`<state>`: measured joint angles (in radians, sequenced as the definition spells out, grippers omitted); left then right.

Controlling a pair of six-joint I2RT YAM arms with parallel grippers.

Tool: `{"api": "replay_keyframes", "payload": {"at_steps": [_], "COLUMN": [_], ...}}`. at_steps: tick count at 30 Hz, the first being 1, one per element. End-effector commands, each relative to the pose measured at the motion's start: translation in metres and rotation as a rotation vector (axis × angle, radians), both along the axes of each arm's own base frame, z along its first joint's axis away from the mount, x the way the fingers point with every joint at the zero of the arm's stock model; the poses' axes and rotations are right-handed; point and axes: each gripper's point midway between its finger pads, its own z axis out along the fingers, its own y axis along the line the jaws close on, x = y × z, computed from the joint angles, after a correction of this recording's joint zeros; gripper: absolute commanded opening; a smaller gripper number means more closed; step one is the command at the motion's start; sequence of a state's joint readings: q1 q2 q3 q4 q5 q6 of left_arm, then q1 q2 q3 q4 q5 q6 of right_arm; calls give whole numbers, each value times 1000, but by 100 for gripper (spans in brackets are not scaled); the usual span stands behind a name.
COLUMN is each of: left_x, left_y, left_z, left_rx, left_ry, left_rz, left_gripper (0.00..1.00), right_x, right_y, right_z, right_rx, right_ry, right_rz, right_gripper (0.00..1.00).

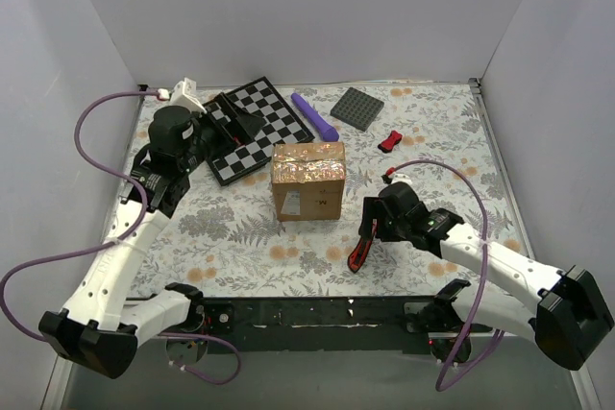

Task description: Unpack the express box

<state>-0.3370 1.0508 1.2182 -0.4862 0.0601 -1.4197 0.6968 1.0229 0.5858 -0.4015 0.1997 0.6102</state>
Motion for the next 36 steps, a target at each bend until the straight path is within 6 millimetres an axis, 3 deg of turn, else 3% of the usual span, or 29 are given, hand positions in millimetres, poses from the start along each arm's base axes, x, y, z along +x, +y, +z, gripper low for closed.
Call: {"api": "replay_keyframes", "payload": {"at_steps": [1,13,22,27,30,33,36], "left_x": [-25,-41,-40,-36,-34,-32,-28], "left_y": [-44,-52,-53,-53,-53,-53,-55], "left_z": [-1,0,4,12,15,20,28], "left_rx": [-85,-115,-124,-128,-131,-136,-153], "left_ry": [-42,-66,-67,-79,-85,-95,-110], "left_rz": [-290,-364,-356,-350,-344,-337,-334], "left_gripper": [98,98,98,98,98,98,98], "right_x": [-6,-3,-7,-13,-16,-17,-13], "right_y": [13,15,19,18,16,12,5], "right_z": [-8,-32,-41,-50,-52,-48,-29], "right_rx": [26,-93,-98,-105,-104,-104,-119], "right_ry": [36,93,118,143,151,140,91], "right_rz": [-51,-100,-86,-83,-84,-89,-95], "right_gripper": [84,78,58,56,49,40,31]}}
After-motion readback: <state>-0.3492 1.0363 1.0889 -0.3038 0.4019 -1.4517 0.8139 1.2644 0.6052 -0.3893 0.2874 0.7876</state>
